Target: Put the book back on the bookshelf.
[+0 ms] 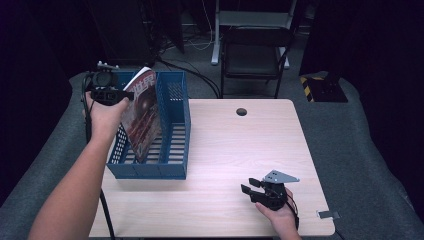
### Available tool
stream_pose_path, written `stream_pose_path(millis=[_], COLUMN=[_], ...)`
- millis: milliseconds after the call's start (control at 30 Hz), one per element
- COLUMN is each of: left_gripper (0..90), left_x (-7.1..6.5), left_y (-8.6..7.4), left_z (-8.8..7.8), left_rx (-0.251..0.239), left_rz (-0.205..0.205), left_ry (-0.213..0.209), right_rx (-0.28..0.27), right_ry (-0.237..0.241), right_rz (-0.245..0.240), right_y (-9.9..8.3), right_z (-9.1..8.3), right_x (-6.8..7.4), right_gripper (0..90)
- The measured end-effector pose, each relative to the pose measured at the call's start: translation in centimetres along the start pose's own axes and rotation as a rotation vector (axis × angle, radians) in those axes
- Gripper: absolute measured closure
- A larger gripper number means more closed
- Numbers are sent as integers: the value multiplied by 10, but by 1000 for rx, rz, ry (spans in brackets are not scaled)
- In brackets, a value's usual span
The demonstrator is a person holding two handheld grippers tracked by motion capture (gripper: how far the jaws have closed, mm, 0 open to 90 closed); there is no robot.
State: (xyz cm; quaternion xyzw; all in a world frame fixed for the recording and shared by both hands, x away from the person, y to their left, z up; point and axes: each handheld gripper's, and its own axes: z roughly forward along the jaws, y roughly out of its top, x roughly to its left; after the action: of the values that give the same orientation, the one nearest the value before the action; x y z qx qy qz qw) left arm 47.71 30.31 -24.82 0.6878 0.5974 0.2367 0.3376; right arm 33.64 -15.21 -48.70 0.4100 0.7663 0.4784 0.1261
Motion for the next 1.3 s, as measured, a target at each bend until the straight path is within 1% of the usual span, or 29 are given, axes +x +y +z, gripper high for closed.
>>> stream_pose_path(millis=[67,100,267,333,367,533,600,667,733,800,900,967,1033,1067,1133,1200,1300], left_gripper=[841,841,841,841,841,841,841,841,841,841,841,840,839,839,839,838,837], left_x=[0,0,1,1,1,1,1,0,1,1,1,1,1,2,2,4,8], left_y=[-3,-3,-9,-11,-12,-19,-20,-21,-22,-22,-22,-23,-24,-25,-26,-28,-30], left_z=[5,7,17,20,22,29,30,32,33,33,33,33,32,32,30,29,28], left_rx=[12,11,24,29,29,33,43,49,46,44,46,46,56,65,78,88,89], left_rz=[-2,-2,-7,-15,-14,-15,-13,-14,-9,-7,-7,2,6,15,23,26,26], left_ry=[3,5,8,9,10,6,9,7,9,7,8,10,10,8,11,13,13], right_rx=[-4,5,-2,6,0,5,-4,-7,3,3,1,3,4,0,2,6,6], right_ry=[-1,5,0,8,4,3,-2,-4,6,4,4,4,3,3,2,5,3], right_rz=[7,8,0,7,13,9,0,1,1,11,12,10,11,13,1,7,11], right_y=[0,0,0,0,0,0,0,0,0,0,0,0,0,0,0,0,0], right_z=[0,0,0,-1,-1,-1,0,0,-1,-1,-1,-1,-1,-1,-1,-1,0], right_x=[0,1,0,0,0,0,0,0,0,0,0,0,0,0,0,0,1], right_gripper=[547,547,547,547,548,547,547,547,547,547,547,547,547,547,547,546,546])
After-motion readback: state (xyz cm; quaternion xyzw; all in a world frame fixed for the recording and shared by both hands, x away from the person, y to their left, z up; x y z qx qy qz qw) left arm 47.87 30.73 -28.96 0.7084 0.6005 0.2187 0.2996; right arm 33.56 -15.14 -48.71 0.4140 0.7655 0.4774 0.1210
